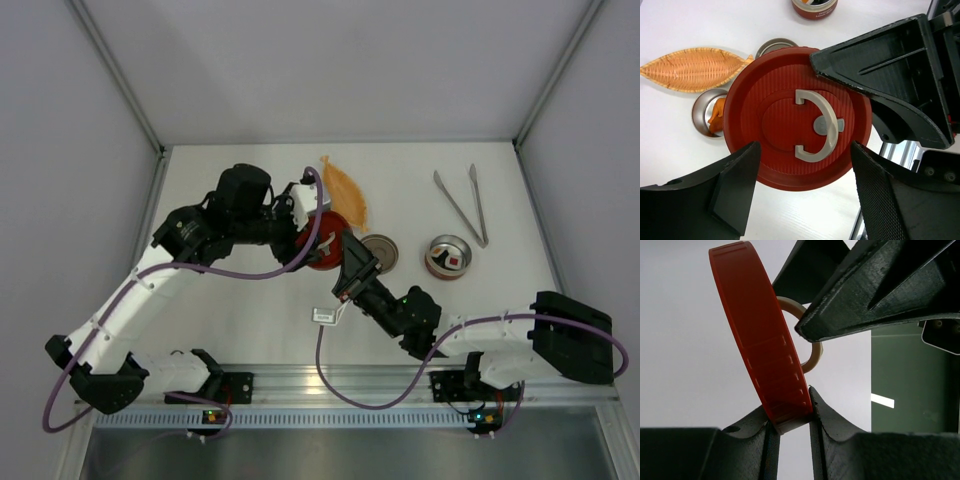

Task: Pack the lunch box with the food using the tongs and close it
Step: Close the box lid on the packing box.

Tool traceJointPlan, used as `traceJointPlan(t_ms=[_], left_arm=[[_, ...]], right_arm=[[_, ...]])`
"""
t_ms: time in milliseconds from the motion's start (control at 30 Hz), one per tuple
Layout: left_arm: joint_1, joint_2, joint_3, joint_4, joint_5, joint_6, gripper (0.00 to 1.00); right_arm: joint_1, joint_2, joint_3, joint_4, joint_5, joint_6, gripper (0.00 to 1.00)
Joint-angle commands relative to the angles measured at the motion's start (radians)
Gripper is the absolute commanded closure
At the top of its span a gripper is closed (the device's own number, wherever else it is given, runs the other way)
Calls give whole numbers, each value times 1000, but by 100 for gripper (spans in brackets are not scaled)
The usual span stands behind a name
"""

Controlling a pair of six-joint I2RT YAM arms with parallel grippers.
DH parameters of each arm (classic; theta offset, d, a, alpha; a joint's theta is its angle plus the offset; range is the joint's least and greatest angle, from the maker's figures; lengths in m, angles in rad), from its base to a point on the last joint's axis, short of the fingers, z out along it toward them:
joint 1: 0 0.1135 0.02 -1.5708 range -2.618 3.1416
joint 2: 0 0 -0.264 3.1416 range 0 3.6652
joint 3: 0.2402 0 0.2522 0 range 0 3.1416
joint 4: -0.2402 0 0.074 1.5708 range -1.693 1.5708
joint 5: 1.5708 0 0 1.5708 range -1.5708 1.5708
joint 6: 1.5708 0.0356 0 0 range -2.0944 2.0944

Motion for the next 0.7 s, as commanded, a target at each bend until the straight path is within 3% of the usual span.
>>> traceJointPlan(t_ms=[0,300,567,667], left_arm=[[-7,0,-5,45,-47,22,26],[-7,0,-16,69,-64,23,54],[-7,-9,-8,56,37,28,74],[-7,-12,-10,52,57,28,97]], right_arm=[[14,-1,40,21,20,-116,100],[27,-18,29,26,23,-110,100],[29,-21,43,7,48,-101,100],[29,-26,69,-57,107,-84,96]])
